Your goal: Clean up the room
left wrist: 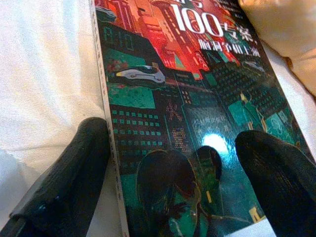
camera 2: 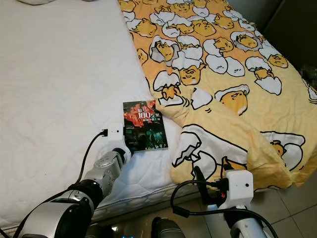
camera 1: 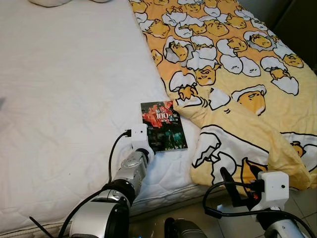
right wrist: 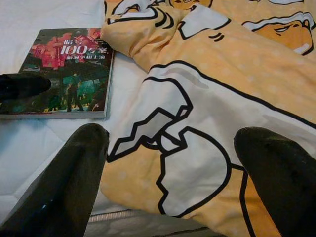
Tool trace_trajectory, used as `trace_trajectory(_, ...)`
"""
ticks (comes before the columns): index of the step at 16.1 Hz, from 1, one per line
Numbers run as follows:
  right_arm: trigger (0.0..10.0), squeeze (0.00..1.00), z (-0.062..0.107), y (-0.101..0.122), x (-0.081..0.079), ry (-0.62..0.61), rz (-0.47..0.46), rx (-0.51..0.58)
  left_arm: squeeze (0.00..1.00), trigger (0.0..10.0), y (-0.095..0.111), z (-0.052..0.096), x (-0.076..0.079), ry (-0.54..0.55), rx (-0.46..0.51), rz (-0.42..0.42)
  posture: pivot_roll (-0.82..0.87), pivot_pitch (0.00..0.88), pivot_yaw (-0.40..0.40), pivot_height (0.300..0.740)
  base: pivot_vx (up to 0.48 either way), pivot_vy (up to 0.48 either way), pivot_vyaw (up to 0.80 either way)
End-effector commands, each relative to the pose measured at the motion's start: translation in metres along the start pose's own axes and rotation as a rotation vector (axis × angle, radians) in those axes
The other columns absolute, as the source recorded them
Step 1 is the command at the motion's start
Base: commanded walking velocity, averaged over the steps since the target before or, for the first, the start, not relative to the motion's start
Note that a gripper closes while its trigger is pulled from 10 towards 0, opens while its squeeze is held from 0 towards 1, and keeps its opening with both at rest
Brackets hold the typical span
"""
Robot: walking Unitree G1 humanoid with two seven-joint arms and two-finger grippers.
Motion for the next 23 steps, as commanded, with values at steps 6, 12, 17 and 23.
trace_trajectory(6,10.0,0.0,0.003,-0.005,-0.002,0.017,-0.008,-0.029,0.0,0.0,-0.061,0.01,0.005,0.022,-0.213,0.291,-0.28,0.178,-0.108,0.74,0.0,0.0,0.0)
trace_trajectory(12,10.0,0.0,0.013,-0.008,0.0,0.039,0.003,-0.055,0.0,0.0,-0.062,0.011,0.015,-0.034,-0.19,0.491,-0.33,0.188,-0.145,0.74,0.0,0.0,0.0)
trace_trajectory(17,10.0,0.0,0.008,-0.006,0.0,0.044,0.006,-0.047,0.0,0.0,-0.07,0.014,0.024,-0.1,-0.213,0.316,-0.31,0.176,-0.136,0.74,0.0,0.0,0.0)
trace_trajectory(23,10.0,0.0,-0.007,-0.002,-0.016,0.068,-0.042,-0.011,0.0,0.0,-0.044,0.008,0.02,-0.113,-0.142,0.508,-0.26,0.159,-0.096,0.74,0.0,0.0,0.0)
Point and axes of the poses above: a point about 5 cm out from each wrist's last joint towards the gripper, its own z axis pointing back from the gripper into the wrist, its own y axis along the axis of the wrist's last joint, x = y × z, the point moved 5 cm from there along -z, pointing out of the wrist towards the gripper, and after that the axes turned 13 degrees about z, right-handed, at the moved point
